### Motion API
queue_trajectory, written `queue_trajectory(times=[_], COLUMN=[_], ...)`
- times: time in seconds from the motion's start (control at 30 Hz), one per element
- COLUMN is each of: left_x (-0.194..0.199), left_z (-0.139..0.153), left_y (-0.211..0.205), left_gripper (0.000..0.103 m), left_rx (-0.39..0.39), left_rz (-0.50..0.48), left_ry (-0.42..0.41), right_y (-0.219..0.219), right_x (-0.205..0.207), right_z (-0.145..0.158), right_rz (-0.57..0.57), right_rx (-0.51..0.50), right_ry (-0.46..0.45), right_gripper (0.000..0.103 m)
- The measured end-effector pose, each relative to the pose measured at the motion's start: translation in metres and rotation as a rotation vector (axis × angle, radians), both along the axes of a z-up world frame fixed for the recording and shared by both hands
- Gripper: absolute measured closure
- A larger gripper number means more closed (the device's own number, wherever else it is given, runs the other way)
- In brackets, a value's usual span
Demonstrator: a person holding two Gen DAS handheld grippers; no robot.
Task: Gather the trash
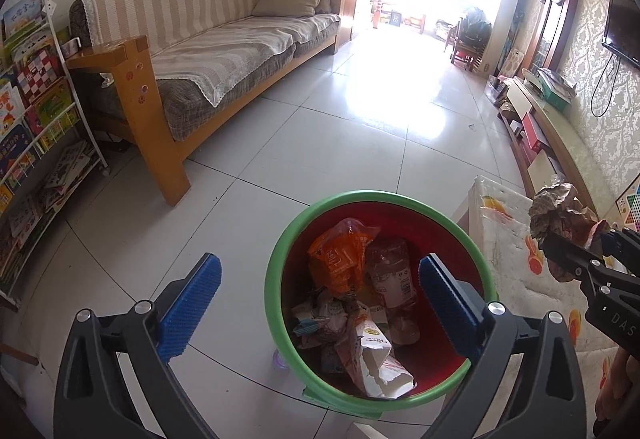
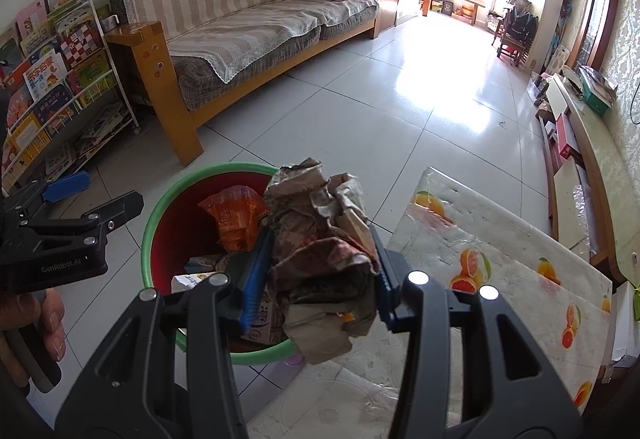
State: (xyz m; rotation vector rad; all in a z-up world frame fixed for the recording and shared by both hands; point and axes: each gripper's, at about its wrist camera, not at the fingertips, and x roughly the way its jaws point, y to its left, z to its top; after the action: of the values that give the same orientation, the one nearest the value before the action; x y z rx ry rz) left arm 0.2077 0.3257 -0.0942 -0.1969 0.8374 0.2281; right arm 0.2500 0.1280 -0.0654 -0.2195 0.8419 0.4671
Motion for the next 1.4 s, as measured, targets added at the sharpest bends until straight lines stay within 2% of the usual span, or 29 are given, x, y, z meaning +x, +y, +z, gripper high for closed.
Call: queue_trajectory(times=[0.4, 0.7, 0.77, 0.83, 0.9, 1.0, 1.27, 1.4], left_x=[-0.038, -0.041, -0.040, -0.040, -0.039, -0.038, -0.037, -0.035], left_z=[-0.001, -0.006, -0.006, -0.007, -0.008, -0.008, 0.002, 0.015], left_y=[0.061, 0.077, 0.078, 0.077, 0.076, 0.074, 0.059, 0.038], left_gripper=[0.008, 0.008, 0.008, 0.008, 0.008, 0.008, 0.008, 0.008], left_rx=[0.004, 0.002, 0.001, -0.002, -0.001, 0.005, -0.004, -0.016], left_rz=[0.113, 0.148, 0.145, 0.143, 0.140, 0.139, 0.132, 0.107], left_ry=[0.000, 0.004, 0.004, 0.003, 0.002, 0.003, -0.001, -0.021], right_y=[0.065, 0.081, 0.081, 0.081, 0.080, 0.077, 0.059, 0.026], right_x=[-0.004, -0.001, 0.001, 0.002, 0.001, 0.000, -0.001, -0.006], right_z=[-0.009, -0.012, -0.013, -0.014, -0.013, -0.009, 0.001, 0.017], right_rz=[0.094, 0.115, 0.117, 0.112, 0.112, 0.101, 0.067, 0.024], right_rx=[0.036, 0.024, 0.018, 0.014, 0.014, 0.015, 0.003, 0.012], right_ry=[0.018, 0.019, 0.025, 0.025, 0.017, -0.002, -0.010, -0.033], right_gripper=[0.059, 0.058, 0.055, 0.045, 0.023, 0.007, 0.005, 0.005])
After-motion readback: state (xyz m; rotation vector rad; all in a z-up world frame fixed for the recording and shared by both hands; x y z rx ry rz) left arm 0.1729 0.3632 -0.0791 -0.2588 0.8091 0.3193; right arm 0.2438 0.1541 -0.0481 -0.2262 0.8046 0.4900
